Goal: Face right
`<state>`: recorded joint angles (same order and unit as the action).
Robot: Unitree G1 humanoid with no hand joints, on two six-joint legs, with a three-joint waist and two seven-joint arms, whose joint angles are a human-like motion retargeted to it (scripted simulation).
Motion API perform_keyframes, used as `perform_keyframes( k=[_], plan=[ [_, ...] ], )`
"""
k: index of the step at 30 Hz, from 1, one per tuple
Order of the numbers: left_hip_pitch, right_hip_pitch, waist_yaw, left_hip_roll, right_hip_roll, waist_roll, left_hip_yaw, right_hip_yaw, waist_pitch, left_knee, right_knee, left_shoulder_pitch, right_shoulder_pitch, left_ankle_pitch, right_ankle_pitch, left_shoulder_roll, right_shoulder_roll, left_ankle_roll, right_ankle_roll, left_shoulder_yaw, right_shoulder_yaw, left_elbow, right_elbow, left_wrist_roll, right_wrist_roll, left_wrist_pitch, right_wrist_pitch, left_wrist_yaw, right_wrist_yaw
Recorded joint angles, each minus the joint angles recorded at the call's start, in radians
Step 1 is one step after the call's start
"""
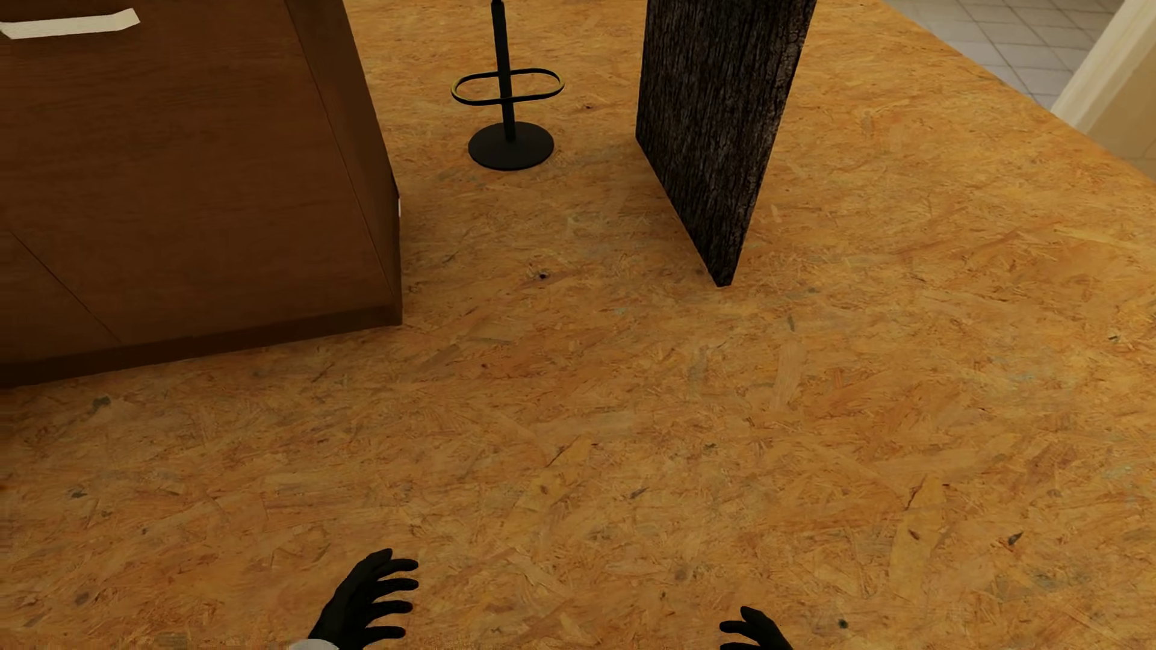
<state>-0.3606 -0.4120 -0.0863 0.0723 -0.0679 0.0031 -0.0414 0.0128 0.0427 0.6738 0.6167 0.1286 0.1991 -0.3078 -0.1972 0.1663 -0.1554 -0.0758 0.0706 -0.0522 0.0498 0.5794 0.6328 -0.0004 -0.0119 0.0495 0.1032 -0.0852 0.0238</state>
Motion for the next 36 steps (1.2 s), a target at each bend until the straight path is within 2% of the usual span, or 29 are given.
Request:
perform_keyframes(
  k=[2, 4, 5, 6, 8, 10, 11, 13, 16, 19, 21, 22, 23, 24, 26, 28, 29, 31, 33, 35, 36],
  plan=[
    [-0.006, -0.01, 0.0, -0.004, -0.004, -0.005, -0.003, -0.003, -0.003, -0.005, 0.006, -0.005, -0.012, 0.002, -0.006, 0.019, 0.007, -0.001, -0.001, 0.018, 0.007, 0.01, -0.003, -0.01, 0.008, -0.029, -0.007, 0.019, -0.001],
    [-0.004, -0.006, 0.006, -0.003, -0.003, 0.003, -0.001, -0.001, 0.007, 0.001, 0.007, 0.009, -0.007, -0.004, -0.008, 0.007, -0.017, 0.0, 0.001, 0.007, 0.001, 0.002, -0.003, 0.008, 0.012, -0.048, -0.033, 0.053, 0.006],
    [0.001, -0.008, -0.006, -0.003, -0.003, -0.004, 0.005, 0.005, 0.007, -0.009, 0.006, 0.024, 0.001, 0.0, -0.007, 0.009, 0.009, 0.0, -0.001, 0.009, -0.004, 0.011, -0.01, 0.02, 0.008, -0.056, -0.042, 0.067, 0.003],
    [0.004, -0.003, -0.012, 0.002, 0.002, -0.006, 0.004, 0.003, 0.01, -0.014, -0.002, 0.03, 0.001, 0.003, -0.002, 0.016, 0.022, -0.003, -0.003, 0.011, -0.003, 0.015, -0.014, 0.027, 0.005, -0.053, -0.039, 0.078, 0.004],
    [0.01, 0.0, -0.015, 0.008, 0.008, -0.009, 0.008, 0.007, 0.013, -0.021, -0.011, 0.024, -0.014, 0.007, 0.006, 0.023, -0.005, -0.006, -0.006, 0.019, 0.0, 0.019, -0.003, 0.025, 0.008, -0.048, -0.02, 0.091, 0.017],
    [0.006, 0.003, -0.013, 0.013, 0.014, -0.006, 0.003, 0.002, 0.0, -0.017, -0.018, 0.014, 0.026, 0.006, 0.01, 0.041, 0.001, -0.008, -0.008, 0.019, -0.008, 0.01, 0.005, 0.008, 0.021, -0.029, -0.01, 0.077, 0.021],
    [0.008, 0.009, -0.008, 0.015, 0.015, -0.002, 0.0, -0.001, 0.001, -0.013, -0.022, -0.003, 0.02, 0.005, 0.013, 0.016, -0.013, -0.007, -0.007, 0.027, 0.004, 0.009, 0.024, -0.004, 0.028, -0.018, 0.003, 0.068, 0.023],
    [0.004, -0.002, 0.007, 0.009, 0.01, -0.01, 0.005, 0.005, -0.015, -0.016, -0.012, 0.009, 0.025, 0.01, 0.01, 0.014, 0.014, -0.006, -0.007, -0.01, -0.002, 0.008, 0.002, -0.019, 0.042, -0.023, 0.019, 0.033, 0.009],
    [-0.01, -0.012, 0.021, 0.008, 0.009, -0.009, 0.0, 0.0, -0.032, -0.011, -0.011, 0.045, 0.007, 0.012, 0.014, 0.038, -0.001, -0.007, -0.007, 0.014, -0.002, -0.003, -0.005, 0.0, 0.056, -0.002, 0.003, -0.021, 0.012],
    [0.003, -0.001, -0.016, 0.013, 0.014, -0.001, 0.016, 0.015, -0.025, -0.026, -0.036, 0.027, -0.005, 0.018, 0.027, 0.041, -0.016, -0.002, -0.002, 0.033, 0.003, 0.016, 0.001, 0.041, 0.02, 0.002, 0.003, -0.012, 0.0],
    [0.0, -0.01, -0.017, 0.011, 0.015, -0.003, 0.016, 0.016, -0.024, -0.014, -0.017, -0.006, 0.032, 0.009, 0.01, 0.036, 0.01, 0.0, -0.016, 0.031, -0.019, 0.012, 0.009, 0.06, 0.007, -0.031, 0.007, 0.007, -0.012],
    [-0.002, -0.014, -0.028, 0.005, 0.008, -0.009, 0.019, 0.02, -0.018, 0.001, -0.001, -0.008, 0.024, 0.0, 0.011, 0.023, 0.011, 0.002, 0.001, 0.027, 0.01, 0.003, 0.011, 0.064, 0.003, -0.057, 0.02, 0.016, -0.007],
    [-0.013, -0.02, -0.039, 0.005, 0.007, -0.002, 0.014, 0.015, -0.023, 0.013, 0.004, 0.001, 0.027, -0.007, 0.004, 0.01, 0.0, 0.003, 0.002, 0.004, 0.016, 0.009, 0.007, 0.06, 0.004, -0.081, 0.031, 0.021, 0.009],
    [0.0, -0.015, -0.034, -0.001, 0.0, -0.012, 0.019, 0.018, -0.013, 0.009, 0.013, 0.001, 0.008, -0.007, 0.001, 0.014, -0.011, 0.004, 0.004, 0.014, 0.003, 0.022, 0.016, 0.048, 0.006, -0.091, 0.046, 0.02, 0.028],
    [-0.01, -0.025, -0.004, 0.001, 0.003, -0.012, 0.02, 0.022, -0.013, 0.021, 0.022, 0.012, 0.011, -0.015, -0.004, 0.03, 0.022, 0.004, 0.004, 0.002, -0.005, -0.001, 0.013, 0.024, 0.003, -0.071, 0.049, 0.023, 0.033],
    [0.003, -0.001, -0.005, 0.004, 0.006, 0.005, 0.021, 0.021, 0.005, 0.023, -0.001, 0.028, 0.019, -0.02, 0.005, 0.035, 0.032, 0.011, 0.011, 0.015, 0.0, 0.015, 0.001, 0.018, 0.023, -0.027, 0.016, 0.024, 0.036],
    [0.002, 0.007, -0.006, -0.001, 0.001, 0.009, 0.013, 0.014, 0.006, 0.025, -0.006, 0.028, 0.028, -0.02, 0.005, 0.025, 0.027, 0.014, 0.014, 0.022, -0.001, 0.019, 0.003, 0.012, 0.031, 0.004, -0.008, 0.025, 0.034],
    [0.003, 0.009, -0.004, -0.002, 0.0, 0.0, 0.016, 0.017, 0.007, 0.024, -0.014, 0.028, -0.016, -0.017, 0.012, 0.036, -0.004, 0.017, 0.017, 0.027, 0.008, 0.011, 0.009, 0.009, 0.037, 0.024, -0.018, 0.032, 0.023],
    [-0.004, 0.013, 0.017, -0.001, 0.0, -0.009, 0.007, 0.007, -0.006, 0.024, -0.026, 0.008, -0.008, -0.015, 0.019, 0.022, 0.008, 0.017, 0.017, 0.017, -0.013, 0.005, 0.004, 0.007, 0.031, 0.022, -0.014, 0.048, -0.004],
    [-0.008, 0.009, 0.015, 0.003, 0.005, -0.022, 0.01, 0.011, -0.024, 0.029, -0.026, 0.038, -0.007, -0.019, 0.019, 0.017, 0.009, 0.017, 0.017, 0.02, 0.018, -0.006, 0.011, 0.009, 0.029, -0.011, -0.003, 0.055, -0.02],
    [-0.006, 0.016, 0.012, 0.01, 0.011, -0.017, 0.013, 0.014, -0.024, 0.035, -0.037, 0.032, -0.005, -0.023, 0.025, 0.018, 0.001, 0.019, 0.019, 0.016, -0.001, 0.016, 0.009, 0.011, 0.036, -0.025, 0.002, 0.052, -0.017]
  ],
)
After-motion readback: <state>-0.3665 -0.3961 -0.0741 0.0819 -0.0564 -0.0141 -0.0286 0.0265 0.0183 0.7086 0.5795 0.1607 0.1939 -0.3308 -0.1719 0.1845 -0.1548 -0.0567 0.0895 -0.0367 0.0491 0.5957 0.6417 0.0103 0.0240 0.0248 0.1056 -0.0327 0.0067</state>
